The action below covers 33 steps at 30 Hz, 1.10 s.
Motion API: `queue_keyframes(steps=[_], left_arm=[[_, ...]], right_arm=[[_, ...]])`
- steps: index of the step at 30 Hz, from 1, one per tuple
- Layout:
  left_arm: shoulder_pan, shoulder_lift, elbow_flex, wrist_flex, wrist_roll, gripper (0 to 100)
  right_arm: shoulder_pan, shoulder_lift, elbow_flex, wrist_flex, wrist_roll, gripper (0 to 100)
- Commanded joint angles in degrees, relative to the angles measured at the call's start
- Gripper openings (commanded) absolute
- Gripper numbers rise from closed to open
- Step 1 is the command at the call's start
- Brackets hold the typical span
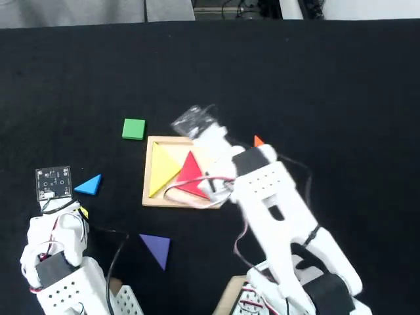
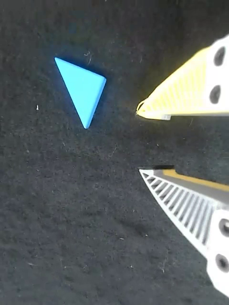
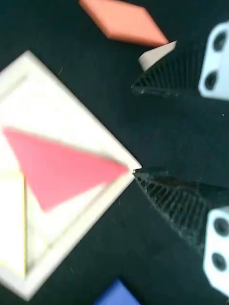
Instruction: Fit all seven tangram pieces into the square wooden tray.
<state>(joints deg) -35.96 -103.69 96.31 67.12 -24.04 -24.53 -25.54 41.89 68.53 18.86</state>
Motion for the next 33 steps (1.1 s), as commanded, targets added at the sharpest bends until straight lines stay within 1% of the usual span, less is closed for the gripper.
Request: queue_keyframes(steps=[1, 3, 8, 11, 24, 29, 33], left_arm=[[-2.33, -0.53, 0.48, 0.53, 0.0, 18], [-2.42, -0.53, 0.48, 0.62, 0.0, 18], [-3.47, -0.53, 0.48, 0.62, 0.0, 18], [-3.47, -0.53, 0.48, 0.62, 0.0, 18], [-3.03, -0.53, 0.48, 0.53, -0.09, 18], [-3.03, -0.53, 0.48, 0.53, -0.09, 18], [-3.03, -0.53, 0.48, 0.53, -0.09, 18]], right_arm=[[-7.74, 0.31, -0.48, -0.09, 0.35, 24.0], [-9.58, 3.56, -2.15, -0.88, 0.26, 24.0], [-9.85, 17.1, -9.36, -1.85, -4.66, 24.0], [-10.02, 22.55, -13.14, -1.41, -5.1, 24.0], [-10.02, 24.13, -14.64, -1.58, -5.71, 24.0], [-10.02, 28.79, -15.34, -4.48, -5.63, 24.0], [-9.85, 32.31, -18.07, -4.31, -5.63, 24.0]])
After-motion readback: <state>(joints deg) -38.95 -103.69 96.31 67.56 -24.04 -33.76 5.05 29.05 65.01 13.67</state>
